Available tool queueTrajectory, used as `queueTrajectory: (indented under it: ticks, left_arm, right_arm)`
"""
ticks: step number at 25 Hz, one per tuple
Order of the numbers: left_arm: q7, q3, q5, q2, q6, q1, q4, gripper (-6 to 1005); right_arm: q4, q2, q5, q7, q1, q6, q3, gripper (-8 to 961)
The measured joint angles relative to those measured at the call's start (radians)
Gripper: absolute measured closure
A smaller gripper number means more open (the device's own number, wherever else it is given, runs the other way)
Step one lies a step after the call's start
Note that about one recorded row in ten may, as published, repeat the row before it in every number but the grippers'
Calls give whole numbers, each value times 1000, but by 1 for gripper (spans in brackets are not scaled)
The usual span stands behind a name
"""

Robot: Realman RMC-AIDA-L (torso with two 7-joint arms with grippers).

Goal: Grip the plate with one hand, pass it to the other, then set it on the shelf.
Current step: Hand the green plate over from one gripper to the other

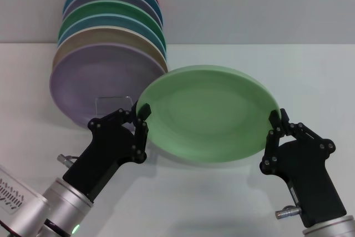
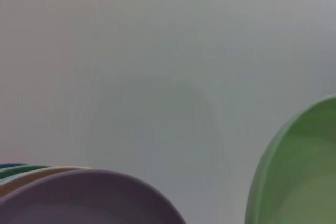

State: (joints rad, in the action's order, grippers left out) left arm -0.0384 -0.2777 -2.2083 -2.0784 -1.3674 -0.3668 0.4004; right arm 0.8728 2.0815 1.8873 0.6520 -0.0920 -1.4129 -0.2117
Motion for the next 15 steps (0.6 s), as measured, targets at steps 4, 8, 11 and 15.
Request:
queueTrajectory:
  ticks: [4, 8, 11, 15]
  left_arm:
    - [0, 0, 4, 0, 1, 0, 0, 922]
    - [0, 0, 4, 0, 2, -2, 1, 918]
    - [0, 0, 6, 0, 2, -2, 3, 942]
    - [2, -1, 7, 0, 2, -1, 6, 968]
  right_arm:
    - [0, 0, 2, 0, 0, 0, 0, 921]
    - [0, 0, 2, 0, 0, 0, 0, 919]
    - [0, 0, 1, 0, -1, 0, 0, 919]
    - [0, 0, 2, 0, -2, 0, 0, 917]
